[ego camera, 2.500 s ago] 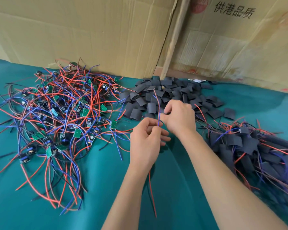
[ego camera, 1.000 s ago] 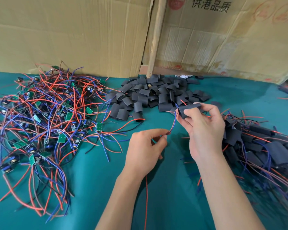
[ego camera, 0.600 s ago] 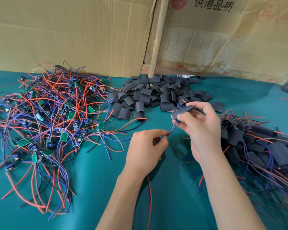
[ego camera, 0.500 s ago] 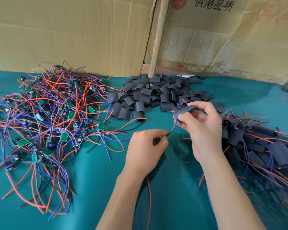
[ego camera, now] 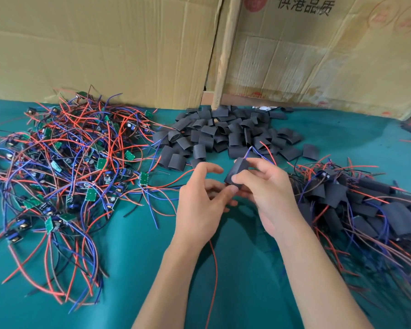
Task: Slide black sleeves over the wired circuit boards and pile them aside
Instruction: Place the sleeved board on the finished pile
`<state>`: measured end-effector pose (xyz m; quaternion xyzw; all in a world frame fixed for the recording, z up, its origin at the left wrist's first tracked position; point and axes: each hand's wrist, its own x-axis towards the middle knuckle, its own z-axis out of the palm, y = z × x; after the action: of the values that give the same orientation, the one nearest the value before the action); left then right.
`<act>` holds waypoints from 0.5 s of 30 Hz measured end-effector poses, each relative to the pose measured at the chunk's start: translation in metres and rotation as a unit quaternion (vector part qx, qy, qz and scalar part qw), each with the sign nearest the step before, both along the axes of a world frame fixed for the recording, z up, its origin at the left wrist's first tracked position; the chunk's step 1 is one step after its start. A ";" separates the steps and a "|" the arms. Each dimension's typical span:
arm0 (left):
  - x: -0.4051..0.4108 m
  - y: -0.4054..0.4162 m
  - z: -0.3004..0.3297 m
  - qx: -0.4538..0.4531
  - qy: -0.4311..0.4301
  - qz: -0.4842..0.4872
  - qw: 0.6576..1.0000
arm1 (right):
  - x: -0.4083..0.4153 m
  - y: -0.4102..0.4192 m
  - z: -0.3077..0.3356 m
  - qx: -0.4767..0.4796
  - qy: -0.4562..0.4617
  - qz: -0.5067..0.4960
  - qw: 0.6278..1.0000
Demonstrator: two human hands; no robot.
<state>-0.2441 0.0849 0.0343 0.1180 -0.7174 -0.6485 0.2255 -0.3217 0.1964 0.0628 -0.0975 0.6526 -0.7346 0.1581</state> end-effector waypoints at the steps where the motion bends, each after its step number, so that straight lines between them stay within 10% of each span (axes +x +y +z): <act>1: 0.000 0.000 0.001 0.007 0.002 0.000 1.000 | 0.000 0.000 0.000 0.001 0.003 -0.004 1.000; 15: 0.002 -0.012 -0.002 0.101 -0.044 -0.075 0.991 | -0.013 0.016 0.015 -0.211 -0.005 -0.190 0.959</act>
<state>-0.2420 0.0731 0.0324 0.1148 -0.6642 -0.7270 0.1311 -0.3344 0.2129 0.0781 0.0008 0.4886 -0.8725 -0.0052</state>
